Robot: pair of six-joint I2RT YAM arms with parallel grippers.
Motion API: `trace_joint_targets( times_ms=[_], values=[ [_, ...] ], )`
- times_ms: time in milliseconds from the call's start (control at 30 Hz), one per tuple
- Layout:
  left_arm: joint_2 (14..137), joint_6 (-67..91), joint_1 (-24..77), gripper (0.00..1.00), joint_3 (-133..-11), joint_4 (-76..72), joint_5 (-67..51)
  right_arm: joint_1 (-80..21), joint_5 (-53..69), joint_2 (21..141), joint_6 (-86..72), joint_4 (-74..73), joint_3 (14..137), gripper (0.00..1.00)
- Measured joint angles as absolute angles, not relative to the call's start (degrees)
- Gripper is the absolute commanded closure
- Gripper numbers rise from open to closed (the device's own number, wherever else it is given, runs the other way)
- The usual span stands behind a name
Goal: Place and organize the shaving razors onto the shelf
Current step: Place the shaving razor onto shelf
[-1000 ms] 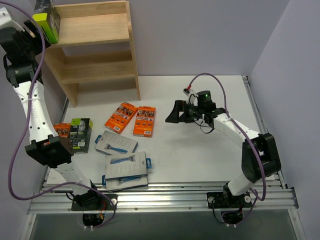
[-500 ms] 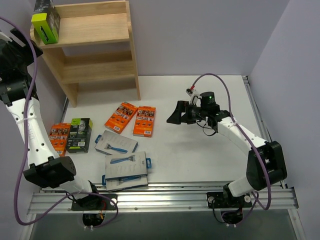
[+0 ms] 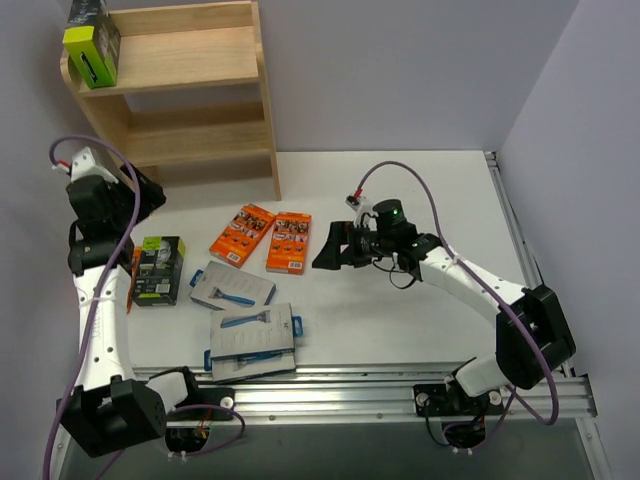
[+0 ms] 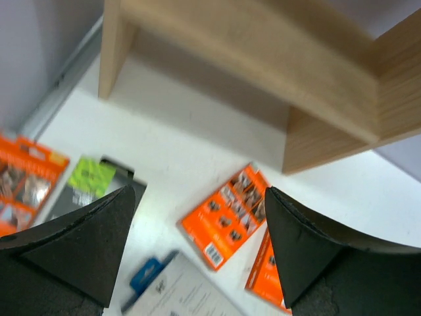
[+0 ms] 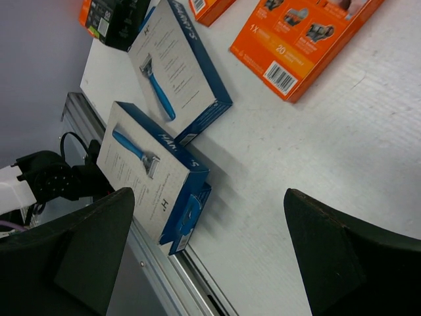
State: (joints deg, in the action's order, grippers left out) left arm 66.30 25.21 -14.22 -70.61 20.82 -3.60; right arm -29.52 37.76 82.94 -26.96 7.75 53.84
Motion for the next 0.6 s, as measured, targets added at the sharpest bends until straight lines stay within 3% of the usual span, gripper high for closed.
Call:
trace_joint_targets(
  times_ms=[233,400,600],
  values=[
    [59.4,26.9,-14.3,0.11,-58.0,22.6,0.1,-38.8,34.1,85.4,-29.1,8.9,53.7,0.09],
    [55.4,30.1,-16.6,0.11,-53.5,22.1,5.0,-44.8,31.5,93.0,-33.2,10.7,57.9,0.2],
    [65.3,34.1,-23.2,0.12,-53.1,22.2,5.3,-46.9,28.7,104.6,-37.6,13.1,68.3,0.28]
  ],
)
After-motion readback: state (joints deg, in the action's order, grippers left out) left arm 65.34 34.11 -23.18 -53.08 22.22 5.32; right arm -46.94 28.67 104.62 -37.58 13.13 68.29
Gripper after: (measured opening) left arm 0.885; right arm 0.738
